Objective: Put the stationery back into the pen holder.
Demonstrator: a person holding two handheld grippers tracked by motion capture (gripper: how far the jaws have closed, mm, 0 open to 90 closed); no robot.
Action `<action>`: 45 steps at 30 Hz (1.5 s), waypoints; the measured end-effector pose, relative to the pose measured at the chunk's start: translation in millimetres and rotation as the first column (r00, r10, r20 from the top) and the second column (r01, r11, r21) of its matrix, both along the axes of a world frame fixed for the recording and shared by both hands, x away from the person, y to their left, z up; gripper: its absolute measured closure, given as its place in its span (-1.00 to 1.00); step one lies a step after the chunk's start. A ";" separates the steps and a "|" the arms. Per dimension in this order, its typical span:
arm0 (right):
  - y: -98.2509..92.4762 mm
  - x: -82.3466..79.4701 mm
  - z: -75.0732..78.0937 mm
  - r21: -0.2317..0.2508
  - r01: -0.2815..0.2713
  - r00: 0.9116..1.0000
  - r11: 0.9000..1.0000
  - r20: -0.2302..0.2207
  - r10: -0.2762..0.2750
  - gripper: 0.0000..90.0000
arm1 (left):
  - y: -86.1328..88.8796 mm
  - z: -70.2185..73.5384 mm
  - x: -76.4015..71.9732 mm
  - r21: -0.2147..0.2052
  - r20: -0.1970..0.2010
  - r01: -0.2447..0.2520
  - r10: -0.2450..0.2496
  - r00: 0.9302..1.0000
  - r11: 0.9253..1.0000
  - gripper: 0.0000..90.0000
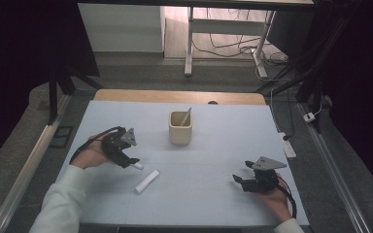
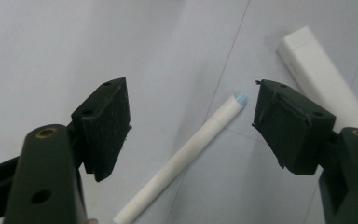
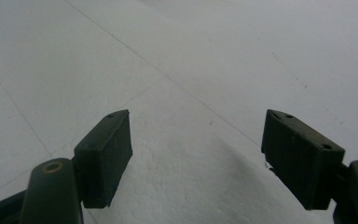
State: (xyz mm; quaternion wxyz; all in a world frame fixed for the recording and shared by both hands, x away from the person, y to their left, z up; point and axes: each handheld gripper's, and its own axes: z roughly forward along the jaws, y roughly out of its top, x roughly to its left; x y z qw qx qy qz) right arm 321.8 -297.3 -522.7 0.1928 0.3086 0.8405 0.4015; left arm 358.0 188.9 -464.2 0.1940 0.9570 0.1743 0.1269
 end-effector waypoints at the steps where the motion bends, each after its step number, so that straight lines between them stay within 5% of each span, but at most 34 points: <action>1: 0.3 0.0 -0.3 0.003 0.001 1.000 1.000 0.002 -0.001 -0.47 | -0.4 -1.2 0.7 0.006 -0.004 0.009 -0.009 1.000 1.000 -0.40; 16: 1.5 -0.3 -0.9 -0.004 -0.006 1.000 1.000 -0.004 0.006 -0.47 | -14.5 -16.1 0.5 0.082 -0.022 0.150 -0.149 0.989 0.985 -0.36; 45: 2.1 0.3 -2.3 -0.014 -0.001 1.000 1.000 -0.006 0.001 -0.47 | -14.5 -32.1 8.7 0.133 -0.102 0.245 -0.232 0.967 0.960 -0.08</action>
